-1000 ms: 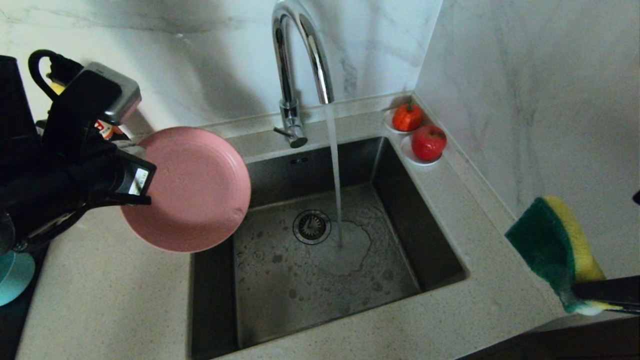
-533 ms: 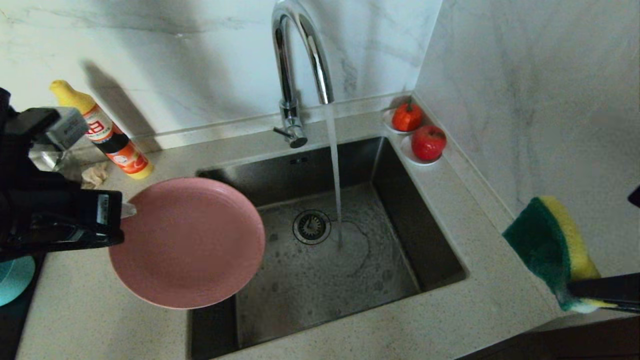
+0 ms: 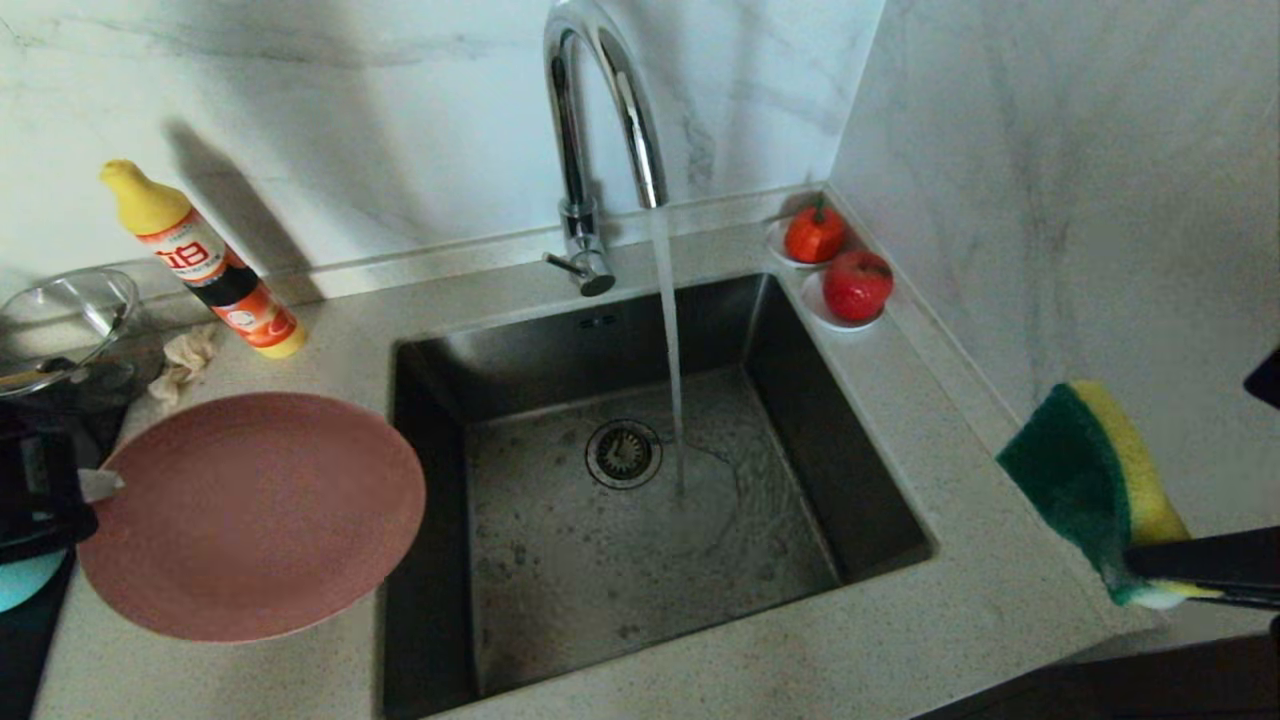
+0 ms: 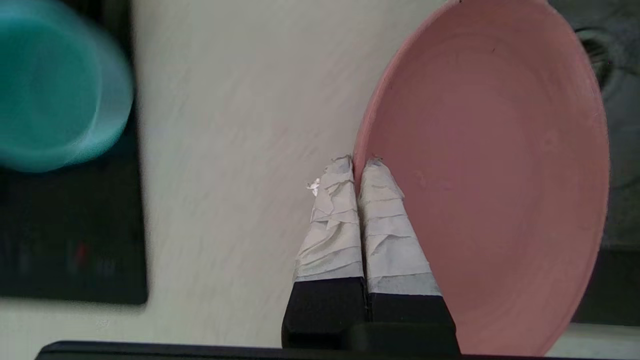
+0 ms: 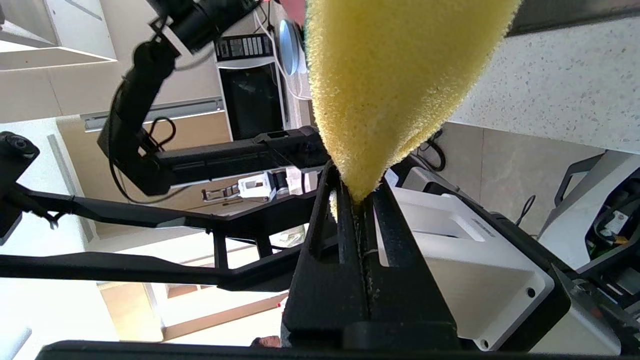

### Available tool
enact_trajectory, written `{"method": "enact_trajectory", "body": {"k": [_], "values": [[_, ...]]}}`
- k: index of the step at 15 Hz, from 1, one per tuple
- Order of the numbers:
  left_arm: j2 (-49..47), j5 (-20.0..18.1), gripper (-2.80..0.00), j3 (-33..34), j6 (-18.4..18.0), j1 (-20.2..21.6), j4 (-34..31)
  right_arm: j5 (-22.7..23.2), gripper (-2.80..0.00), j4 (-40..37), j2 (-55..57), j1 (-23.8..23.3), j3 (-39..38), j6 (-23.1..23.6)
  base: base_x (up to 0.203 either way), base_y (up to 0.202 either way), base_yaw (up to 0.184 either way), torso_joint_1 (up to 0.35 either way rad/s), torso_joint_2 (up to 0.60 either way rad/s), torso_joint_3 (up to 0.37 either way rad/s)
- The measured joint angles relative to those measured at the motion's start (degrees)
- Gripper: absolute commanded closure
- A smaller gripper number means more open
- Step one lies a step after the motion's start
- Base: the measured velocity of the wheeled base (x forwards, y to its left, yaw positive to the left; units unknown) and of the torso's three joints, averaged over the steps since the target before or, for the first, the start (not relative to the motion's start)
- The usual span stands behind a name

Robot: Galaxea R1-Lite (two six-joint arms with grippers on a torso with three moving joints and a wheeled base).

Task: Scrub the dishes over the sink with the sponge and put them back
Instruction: Place the plate on the table

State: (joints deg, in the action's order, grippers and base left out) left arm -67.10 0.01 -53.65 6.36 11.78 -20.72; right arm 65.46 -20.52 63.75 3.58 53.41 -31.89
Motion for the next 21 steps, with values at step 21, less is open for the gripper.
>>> {"method": "enact_trajectory", "body": {"k": [21], "values": [[-21.1,-16.3,0.00,9.6,-0.1,24.0,28.8,0.0,0.00,0.9,4.1,0.6,1.1,0.2,0.000,0.000,0.000,0.000,0.00,0.000]]}}
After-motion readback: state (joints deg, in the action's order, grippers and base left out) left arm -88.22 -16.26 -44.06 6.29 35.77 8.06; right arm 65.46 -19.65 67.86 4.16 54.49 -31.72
